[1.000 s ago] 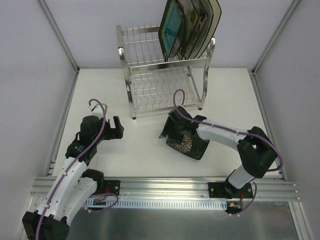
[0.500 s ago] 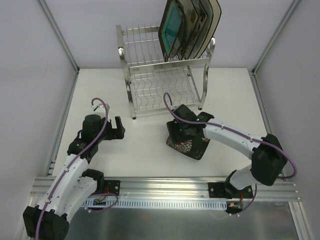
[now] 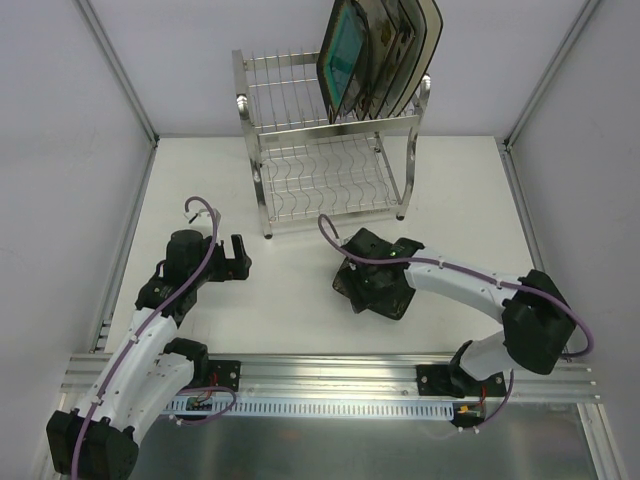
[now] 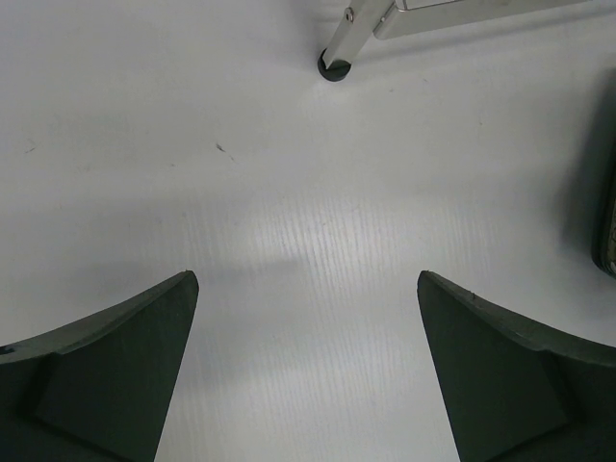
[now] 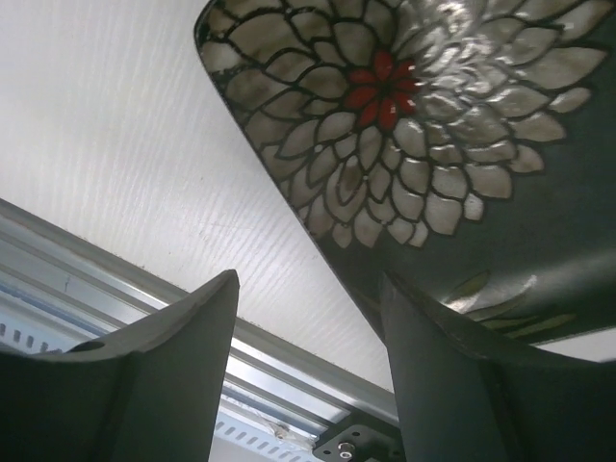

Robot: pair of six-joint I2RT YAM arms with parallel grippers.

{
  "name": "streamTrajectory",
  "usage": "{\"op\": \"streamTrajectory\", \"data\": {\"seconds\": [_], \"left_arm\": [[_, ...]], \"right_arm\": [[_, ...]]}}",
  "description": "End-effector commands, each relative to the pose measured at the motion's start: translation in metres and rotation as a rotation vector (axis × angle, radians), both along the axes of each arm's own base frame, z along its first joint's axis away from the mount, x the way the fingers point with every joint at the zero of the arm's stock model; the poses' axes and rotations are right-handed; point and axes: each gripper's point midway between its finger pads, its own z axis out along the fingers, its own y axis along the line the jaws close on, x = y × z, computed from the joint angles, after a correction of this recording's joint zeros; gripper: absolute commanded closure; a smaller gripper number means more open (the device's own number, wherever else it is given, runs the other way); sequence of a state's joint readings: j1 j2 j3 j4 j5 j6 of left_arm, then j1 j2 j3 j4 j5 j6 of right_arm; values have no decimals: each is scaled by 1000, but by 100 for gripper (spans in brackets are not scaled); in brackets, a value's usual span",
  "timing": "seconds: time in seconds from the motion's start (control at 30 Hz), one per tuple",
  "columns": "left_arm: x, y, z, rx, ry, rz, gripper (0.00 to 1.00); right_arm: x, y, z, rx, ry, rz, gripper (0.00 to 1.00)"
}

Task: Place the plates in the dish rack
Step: Grab a plate with the right arm

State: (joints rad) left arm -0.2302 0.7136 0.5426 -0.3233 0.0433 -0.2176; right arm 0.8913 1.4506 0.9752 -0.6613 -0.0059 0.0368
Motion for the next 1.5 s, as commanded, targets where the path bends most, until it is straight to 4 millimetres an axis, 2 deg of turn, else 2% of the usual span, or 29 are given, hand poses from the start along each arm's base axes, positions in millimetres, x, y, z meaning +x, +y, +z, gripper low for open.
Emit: {"op": "streamTrajectory", "data": {"seconds": [0.0, 0.17, 0.27, 0.33, 0.6, 0.8, 0.93, 0.97, 1.03, 1.07, 1.1, 1.13, 1.17, 1.2, 1.23, 1.27, 1.33, 1.37, 1.47], "left_arm": [[6, 1, 8, 17, -54, -1, 1], [8, 2, 9, 20, -64, 7, 1], [10, -1, 8, 15, -55, -12, 1], [10, -2, 9, 12, -55, -16, 1], [8, -4, 13, -7, -78, -20, 1], [4, -16, 12, -43, -60, -80, 1], [2, -27, 17, -56, -62, -128, 1], [1, -32, 17, -60, -59, -142, 1], [-1, -45, 19, -67, -45, -176, 1], [-2, -50, 19, -67, -38, -185, 1], [-6, -63, 22, -68, -37, -227, 1], [-4, -66, 20, -55, -24, -218, 1], [-5, -72, 20, -49, -21, -228, 1], [-4, -79, 26, -51, -28, -243, 1], [-7, -89, 23, -42, -13, -262, 1], [-10, -97, 23, -45, -4, -286, 1], [-11, -113, 26, -40, 4, -313, 1], [-9, -118, 32, -39, -8, -316, 1], [-12, -136, 26, -11, 18, -364, 1]], "right_arm": [[-10, 11, -10, -6, 22, 78, 37], [-13, 22, -24, -63, 36, 118, 39], [-8, 28, -28, -86, 12, 121, 43], [-10, 36, -29, -79, 17, 131, 49], [-2, 91, -10, 59, 7, 163, 54], [10, 91, 12, 84, -59, 139, 53], [24, 72, 31, 90, -140, 44, 49], [30, 64, 40, 106, -161, 9, 49], [40, 47, 47, 96, -195, -54, 48], [46, 28, 50, 84, -216, -113, 48], [49, 18, 51, 80, -223, -141, 48], [58, 1, 50, 68, -226, -199, 48], [55, -15, 43, 48, -212, -236, 48], [56, -26, 47, 62, -216, -270, 48], [64, -45, 46, 61, -214, -339, 48], [59, -59, 36, 47, -190, -381, 48], [65, -87, 38, 58, -193, -491, 49], [60, -96, 33, 64, -175, -520, 50], [59, -115, 22, 73, -130, -604, 51]]}}
